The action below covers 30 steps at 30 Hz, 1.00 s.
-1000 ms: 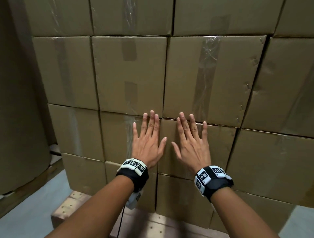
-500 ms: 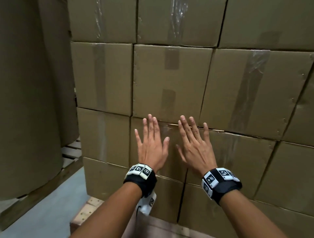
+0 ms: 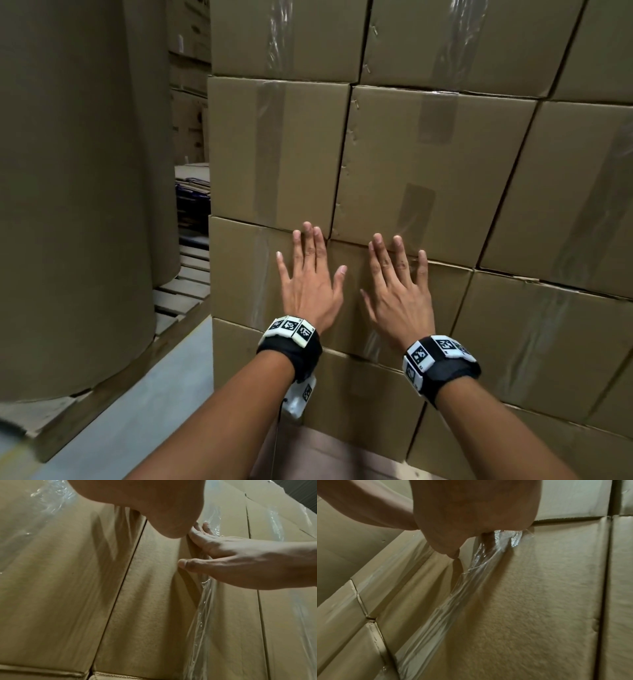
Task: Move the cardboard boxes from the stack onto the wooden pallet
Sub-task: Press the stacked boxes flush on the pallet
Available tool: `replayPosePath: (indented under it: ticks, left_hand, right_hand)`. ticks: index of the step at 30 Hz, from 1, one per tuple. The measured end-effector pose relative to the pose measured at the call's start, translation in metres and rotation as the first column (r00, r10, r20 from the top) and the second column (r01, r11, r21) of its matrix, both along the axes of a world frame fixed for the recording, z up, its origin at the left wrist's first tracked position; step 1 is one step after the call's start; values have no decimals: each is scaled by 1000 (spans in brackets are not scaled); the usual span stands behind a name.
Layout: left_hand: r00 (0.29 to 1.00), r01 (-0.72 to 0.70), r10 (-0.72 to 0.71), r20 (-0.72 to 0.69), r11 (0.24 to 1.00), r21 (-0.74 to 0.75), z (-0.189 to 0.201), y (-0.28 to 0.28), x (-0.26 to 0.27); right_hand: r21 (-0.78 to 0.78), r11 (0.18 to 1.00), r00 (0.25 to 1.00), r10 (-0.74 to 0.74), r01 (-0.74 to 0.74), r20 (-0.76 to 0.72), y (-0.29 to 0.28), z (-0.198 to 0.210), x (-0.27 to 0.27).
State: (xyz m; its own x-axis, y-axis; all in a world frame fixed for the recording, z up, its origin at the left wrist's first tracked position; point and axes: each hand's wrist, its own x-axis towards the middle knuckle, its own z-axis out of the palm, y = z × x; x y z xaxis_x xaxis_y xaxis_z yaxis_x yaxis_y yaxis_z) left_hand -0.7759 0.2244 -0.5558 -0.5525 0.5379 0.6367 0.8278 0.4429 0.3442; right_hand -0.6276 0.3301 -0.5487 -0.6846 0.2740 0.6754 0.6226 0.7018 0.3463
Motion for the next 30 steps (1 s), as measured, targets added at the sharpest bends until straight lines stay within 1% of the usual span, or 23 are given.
replayPosePath:
  ticks: [3, 10, 13, 15, 17, 20, 23, 25, 27, 30]
  left_hand:
    - [1000, -4, 4, 9, 1000, -9, 1, 3, -4]
    - [1000, 8, -9, -17, 998, -62, 4, -2, -6]
    - [999, 13, -15, -33, 996, -85, 8, -10, -5]
    - [996, 36, -44, -84, 995, -94, 17, -17, -5]
    - [983, 91, -103, -154, 992, -81, 36, -21, -7]
    - [960, 153, -155, -233, 988, -27, 89, -12, -16]
    - [944, 168, -143, -297, 984, 60, 153, 5, -26]
    - [940, 164, -125, -316, 981, 99, 190, 15, -32]
    - [939, 158, -111, -325, 980, 122, 216, 22, -36]
    - [937, 146, -90, -336, 979, 145, 227, 32, -35]
  right_hand:
    - [7, 1000, 1000, -26, 26, 3, 0, 0, -4]
    - [-9, 998, 998, -61, 61, -1, -6, 1, -7]
    - [-22, 999, 999, -46, 46, 2, -13, 6, -4]
    - [-8, 1000, 999, -21, 21, -25, -16, 19, -2]
    - [9, 1000, 997, -15, 16, -69, -13, 46, 0]
    - [29, 999, 983, -27, 33, -180, -2, 109, 1]
    - [27, 998, 959, -45, 55, -280, 10, 170, 6]
    - [15, 997, 940, -69, 79, -335, 18, 202, 12]
    - [-11, 993, 920, -112, 116, -374, 27, 225, 20]
    - [-24, 988, 910, -149, 152, -386, 35, 237, 31]
